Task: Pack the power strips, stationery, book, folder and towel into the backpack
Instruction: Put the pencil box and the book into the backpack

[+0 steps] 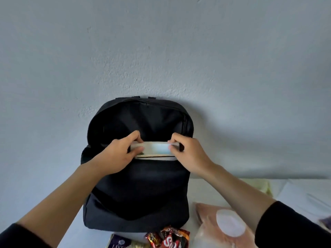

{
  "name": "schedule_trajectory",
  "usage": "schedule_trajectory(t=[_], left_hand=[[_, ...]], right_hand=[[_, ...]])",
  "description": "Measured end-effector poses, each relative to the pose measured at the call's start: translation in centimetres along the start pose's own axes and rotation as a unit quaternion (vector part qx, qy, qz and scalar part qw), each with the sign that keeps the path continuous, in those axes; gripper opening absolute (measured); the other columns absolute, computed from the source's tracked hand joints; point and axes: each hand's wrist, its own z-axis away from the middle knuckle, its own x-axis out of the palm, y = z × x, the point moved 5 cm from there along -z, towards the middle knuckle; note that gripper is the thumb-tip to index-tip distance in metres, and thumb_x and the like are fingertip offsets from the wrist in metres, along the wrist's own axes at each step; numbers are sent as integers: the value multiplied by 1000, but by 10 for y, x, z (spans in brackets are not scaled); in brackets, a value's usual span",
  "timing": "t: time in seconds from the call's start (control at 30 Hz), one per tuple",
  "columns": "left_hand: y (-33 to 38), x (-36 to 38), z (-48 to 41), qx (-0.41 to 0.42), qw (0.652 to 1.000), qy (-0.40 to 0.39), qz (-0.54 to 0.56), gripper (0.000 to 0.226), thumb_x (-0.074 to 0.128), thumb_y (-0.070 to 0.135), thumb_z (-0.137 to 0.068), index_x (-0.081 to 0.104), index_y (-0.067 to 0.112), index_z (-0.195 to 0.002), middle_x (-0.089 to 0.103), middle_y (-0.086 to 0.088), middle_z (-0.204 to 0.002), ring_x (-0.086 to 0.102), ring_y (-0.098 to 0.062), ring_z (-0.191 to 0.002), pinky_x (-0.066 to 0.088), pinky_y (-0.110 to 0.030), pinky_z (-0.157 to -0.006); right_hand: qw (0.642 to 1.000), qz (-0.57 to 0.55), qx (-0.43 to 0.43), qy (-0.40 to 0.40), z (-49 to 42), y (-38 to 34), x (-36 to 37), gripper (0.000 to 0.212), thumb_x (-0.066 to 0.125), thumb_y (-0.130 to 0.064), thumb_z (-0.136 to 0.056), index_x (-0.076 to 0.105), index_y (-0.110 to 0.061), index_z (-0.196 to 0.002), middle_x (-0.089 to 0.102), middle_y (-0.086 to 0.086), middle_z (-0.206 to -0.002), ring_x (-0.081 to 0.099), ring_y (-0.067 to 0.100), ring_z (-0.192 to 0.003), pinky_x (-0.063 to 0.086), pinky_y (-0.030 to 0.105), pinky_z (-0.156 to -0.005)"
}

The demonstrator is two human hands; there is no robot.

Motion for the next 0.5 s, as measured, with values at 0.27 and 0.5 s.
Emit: schedule_trajectory(t=[0.27, 0.5], left_hand=[[18, -2, 16, 80, 992, 87, -38, 30, 61, 47, -97, 81, 25, -97, 63, 14, -101, 62, -3, -90, 49, -14, -77], [17, 12, 17, 54, 989, 52, -126, 71, 26, 63, -96, 77, 15, -86, 64, 11, -89, 61, -10, -84, 53, -39, -83]], right_hand=[[996, 88, -31, -1, 7, -8, 0, 39, 54, -40, -100, 59, -16, -70, 48, -5, -82, 49, 13, -72, 44, 34, -63], [981, 171, 4, -93, 2, -17, 4, 52, 47, -42, -105, 50, -11, -62, 52, 2, -72, 54, 22, -64, 48, 41, -63]])
